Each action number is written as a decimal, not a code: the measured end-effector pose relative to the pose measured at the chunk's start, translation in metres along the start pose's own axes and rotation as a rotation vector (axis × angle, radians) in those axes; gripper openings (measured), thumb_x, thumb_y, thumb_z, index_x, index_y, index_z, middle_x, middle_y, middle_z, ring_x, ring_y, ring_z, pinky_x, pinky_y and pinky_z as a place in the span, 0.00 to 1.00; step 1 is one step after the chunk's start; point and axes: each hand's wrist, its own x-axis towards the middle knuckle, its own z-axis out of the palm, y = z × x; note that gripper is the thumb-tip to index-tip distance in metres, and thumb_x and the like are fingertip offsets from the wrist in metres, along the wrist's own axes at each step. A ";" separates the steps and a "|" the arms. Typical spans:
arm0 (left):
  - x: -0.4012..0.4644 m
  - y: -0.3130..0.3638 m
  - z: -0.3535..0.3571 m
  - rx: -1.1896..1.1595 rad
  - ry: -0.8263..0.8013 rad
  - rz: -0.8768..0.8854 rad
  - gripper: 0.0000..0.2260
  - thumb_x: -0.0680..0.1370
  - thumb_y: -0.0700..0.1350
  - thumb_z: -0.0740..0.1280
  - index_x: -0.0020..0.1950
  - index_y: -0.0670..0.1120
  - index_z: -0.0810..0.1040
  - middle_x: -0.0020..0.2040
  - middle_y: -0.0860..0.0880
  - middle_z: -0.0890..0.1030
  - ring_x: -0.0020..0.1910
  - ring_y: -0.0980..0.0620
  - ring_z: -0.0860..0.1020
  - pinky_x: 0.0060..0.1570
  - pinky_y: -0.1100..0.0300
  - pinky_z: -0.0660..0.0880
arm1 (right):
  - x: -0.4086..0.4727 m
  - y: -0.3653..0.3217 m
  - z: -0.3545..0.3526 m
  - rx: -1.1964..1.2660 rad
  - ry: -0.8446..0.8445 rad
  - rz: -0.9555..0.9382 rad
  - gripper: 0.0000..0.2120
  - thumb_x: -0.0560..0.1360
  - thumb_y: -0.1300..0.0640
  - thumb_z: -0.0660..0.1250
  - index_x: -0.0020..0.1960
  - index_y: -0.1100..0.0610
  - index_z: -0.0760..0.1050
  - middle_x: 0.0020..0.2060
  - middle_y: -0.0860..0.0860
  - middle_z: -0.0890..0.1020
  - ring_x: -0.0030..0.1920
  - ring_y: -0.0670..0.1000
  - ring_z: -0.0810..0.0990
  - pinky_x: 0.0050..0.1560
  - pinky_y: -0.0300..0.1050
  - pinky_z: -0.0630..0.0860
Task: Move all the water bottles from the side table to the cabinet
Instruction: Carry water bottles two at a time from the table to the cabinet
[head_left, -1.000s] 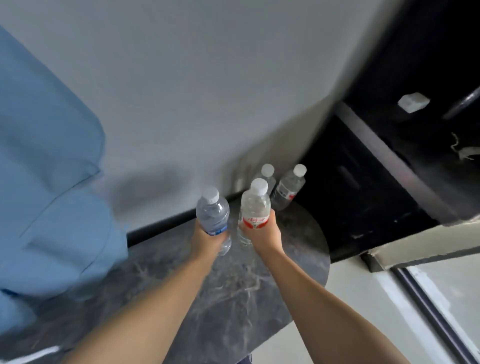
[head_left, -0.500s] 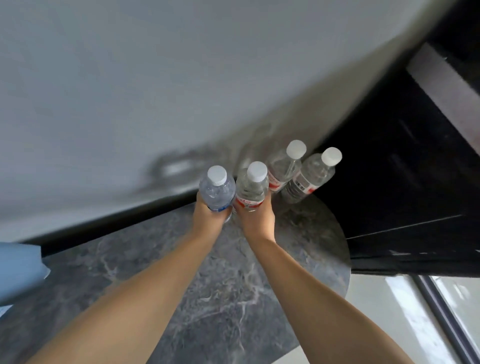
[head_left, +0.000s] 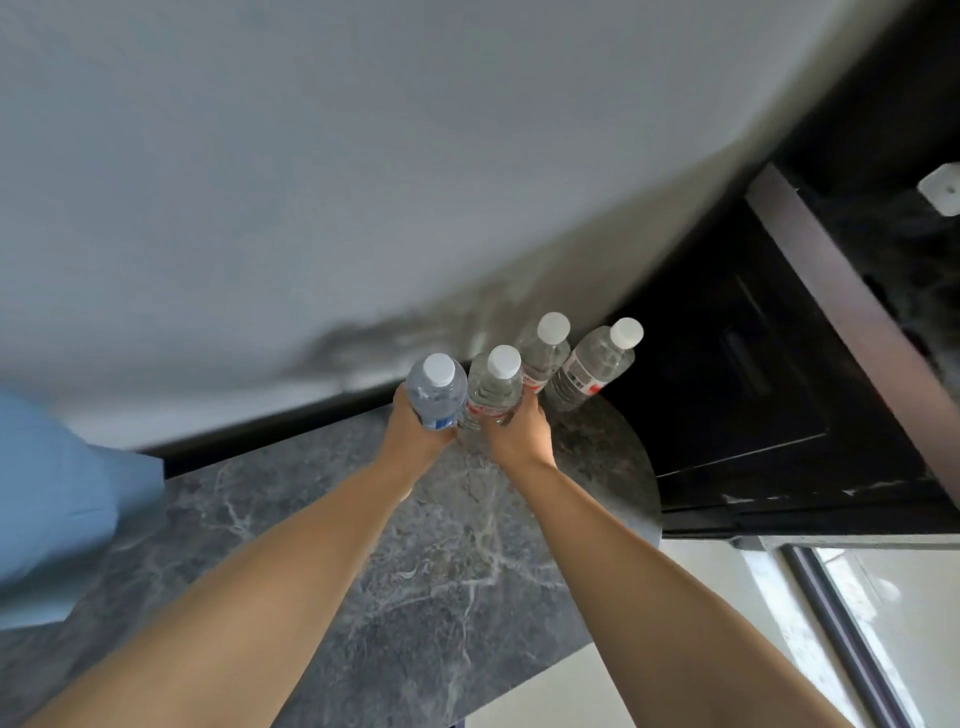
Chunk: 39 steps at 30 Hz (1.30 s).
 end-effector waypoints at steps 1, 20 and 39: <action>-0.007 0.010 -0.005 -0.002 -0.011 -0.032 0.27 0.70 0.29 0.71 0.58 0.55 0.70 0.53 0.51 0.77 0.52 0.52 0.75 0.55 0.55 0.73 | -0.008 -0.008 -0.008 -0.008 -0.004 0.002 0.36 0.75 0.51 0.70 0.76 0.55 0.57 0.69 0.58 0.71 0.68 0.59 0.71 0.65 0.54 0.71; -0.137 0.221 -0.093 0.867 -0.138 0.059 0.15 0.76 0.47 0.63 0.61 0.44 0.75 0.61 0.44 0.77 0.60 0.45 0.74 0.52 0.57 0.69 | -0.165 -0.209 -0.105 -1.178 -0.348 -0.431 0.18 0.79 0.58 0.61 0.68 0.58 0.72 0.65 0.55 0.75 0.65 0.57 0.74 0.66 0.54 0.71; -0.504 0.131 -0.375 0.794 0.499 -0.439 0.07 0.78 0.43 0.60 0.49 0.42 0.76 0.40 0.46 0.72 0.43 0.49 0.70 0.44 0.57 0.67 | -0.497 -0.243 0.147 -1.407 -0.711 -1.300 0.19 0.79 0.50 0.61 0.67 0.57 0.72 0.63 0.54 0.78 0.62 0.55 0.77 0.61 0.48 0.75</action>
